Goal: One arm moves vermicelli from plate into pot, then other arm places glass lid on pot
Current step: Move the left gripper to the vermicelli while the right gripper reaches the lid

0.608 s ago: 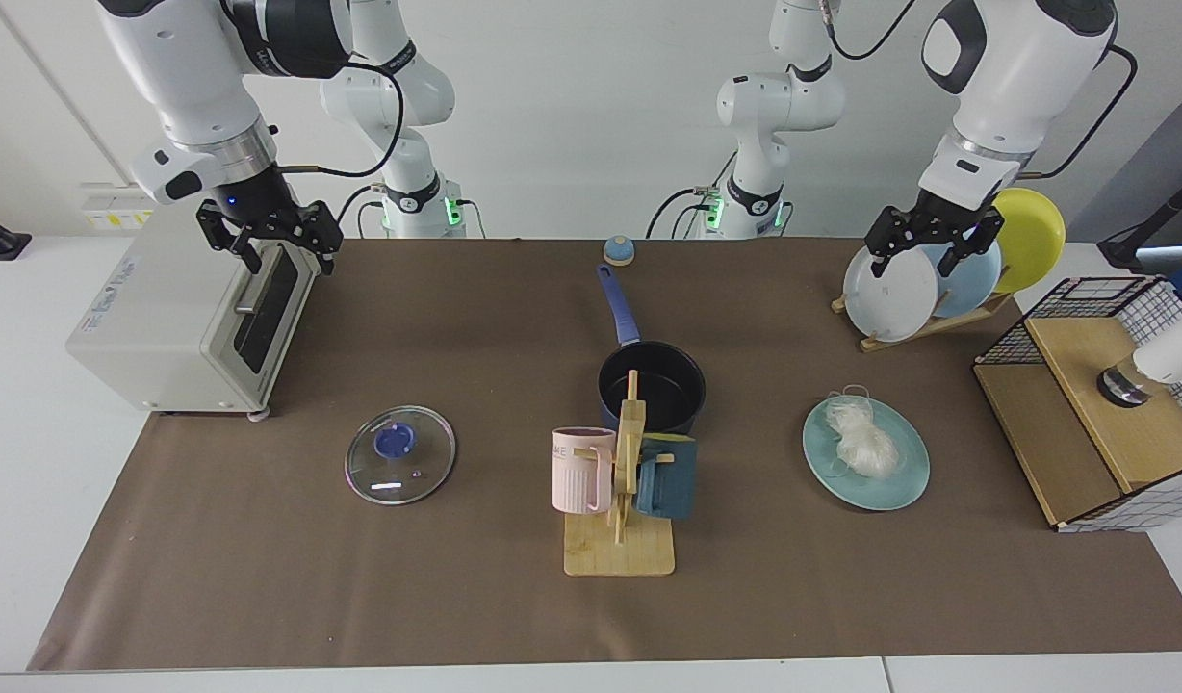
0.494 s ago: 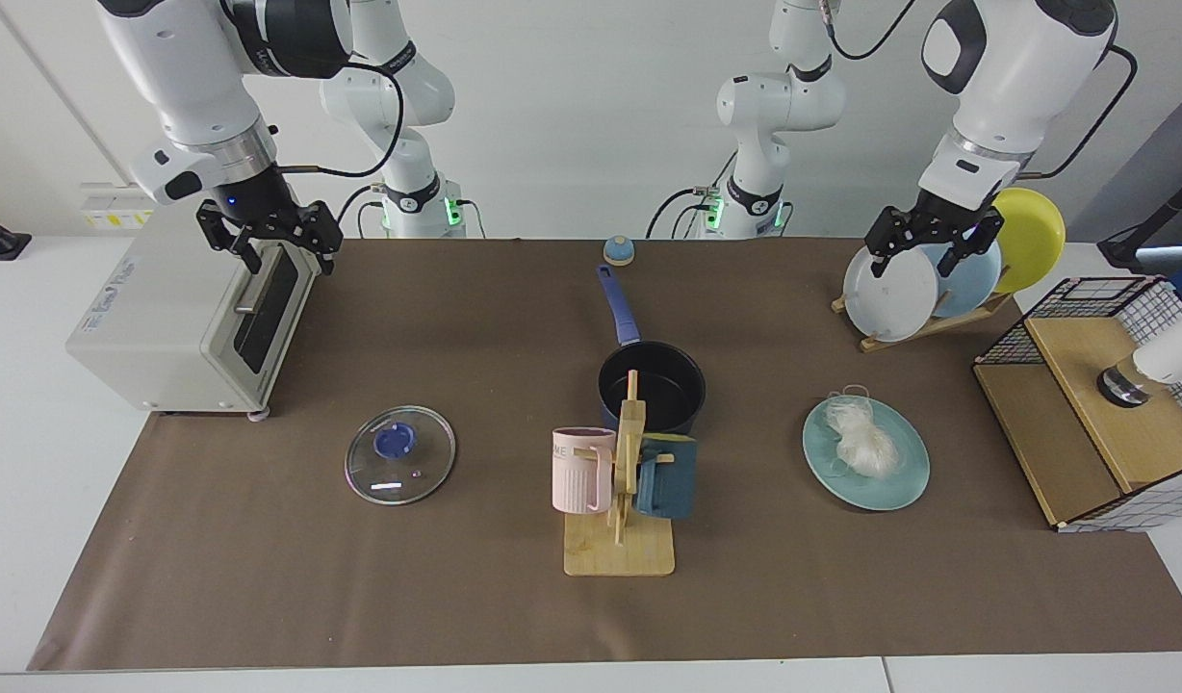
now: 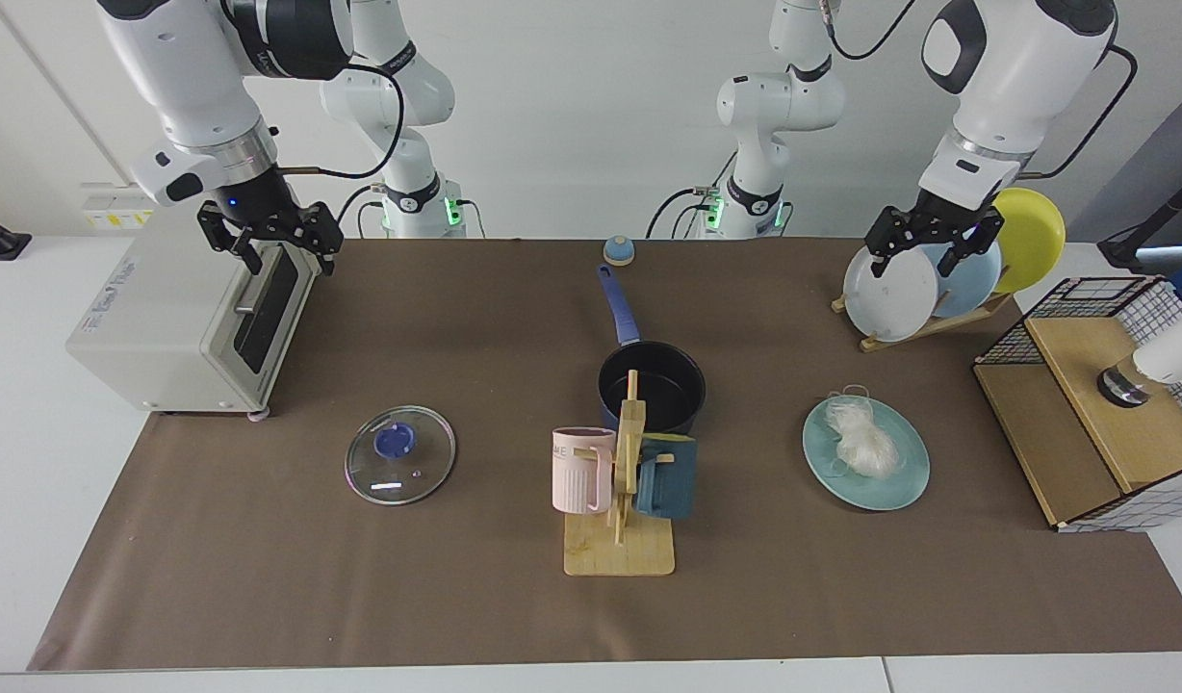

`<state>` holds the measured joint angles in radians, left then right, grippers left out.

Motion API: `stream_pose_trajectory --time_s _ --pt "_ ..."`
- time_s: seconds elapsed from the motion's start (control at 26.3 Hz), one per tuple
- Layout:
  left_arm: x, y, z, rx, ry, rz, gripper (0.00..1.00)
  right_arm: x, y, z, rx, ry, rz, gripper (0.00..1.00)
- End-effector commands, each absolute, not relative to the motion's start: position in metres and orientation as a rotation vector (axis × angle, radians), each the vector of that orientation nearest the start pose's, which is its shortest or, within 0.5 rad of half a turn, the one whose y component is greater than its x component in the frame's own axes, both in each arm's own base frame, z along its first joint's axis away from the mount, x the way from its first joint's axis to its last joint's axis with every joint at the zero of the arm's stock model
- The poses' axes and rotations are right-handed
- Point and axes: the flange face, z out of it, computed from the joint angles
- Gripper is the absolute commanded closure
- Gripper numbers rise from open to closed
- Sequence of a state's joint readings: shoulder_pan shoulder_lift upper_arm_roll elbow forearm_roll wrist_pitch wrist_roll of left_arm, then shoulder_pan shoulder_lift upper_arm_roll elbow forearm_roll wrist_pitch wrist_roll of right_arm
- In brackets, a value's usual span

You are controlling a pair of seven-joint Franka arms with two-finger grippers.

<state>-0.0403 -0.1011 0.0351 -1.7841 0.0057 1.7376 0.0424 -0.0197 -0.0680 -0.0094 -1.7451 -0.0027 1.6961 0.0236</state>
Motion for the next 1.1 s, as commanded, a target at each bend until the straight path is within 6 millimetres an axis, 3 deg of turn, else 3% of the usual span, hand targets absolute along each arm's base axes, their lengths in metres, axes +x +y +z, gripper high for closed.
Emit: stream_pose_trajectory --time_s 0.0,0.15,0.3,0.61,0.68,0.8,0.91,1.06 --pt "0.533 -0.001 0.597 -3.129 0.079 -0.089 0.00 0.546 -0.015 0.573 -3.132 0.079 -0.060 0.00" --pt "0.533 -0.001 0.597 -3.129 0.079 -0.089 0.00 0.550 -0.012 0.550 -3.132 0.077 -0.055 0.00" --pt "0.533 -0.001 0.598 -3.129 0.079 -0.091 0.00 0.565 -0.009 0.518 -3.129 0.077 -0.031 0.00" --pt "0.533 -0.001 0.597 -3.129 0.079 -0.089 0.00 0.594 0.002 0.474 -3.117 0.055 -0.074 0.00" --pt "0.533 -0.001 0.597 -3.129 0.079 -0.089 0.00 0.604 0.015 0.466 -3.120 0.036 -0.085 0.00" --pt "0.533 -0.001 0.597 -3.129 0.079 -0.089 0.00 0.616 0.014 0.454 -3.128 0.068 -0.069 0.00" --pt "0.536 0.005 0.597 -3.131 0.055 -0.117 0.00 0.626 0.036 0.439 -3.120 0.032 -0.075 0.00" --pt "0.554 0.022 0.577 -3.167 -0.014 -0.133 0.00 0.642 0.047 0.422 -3.119 0.039 -0.112 0.00"
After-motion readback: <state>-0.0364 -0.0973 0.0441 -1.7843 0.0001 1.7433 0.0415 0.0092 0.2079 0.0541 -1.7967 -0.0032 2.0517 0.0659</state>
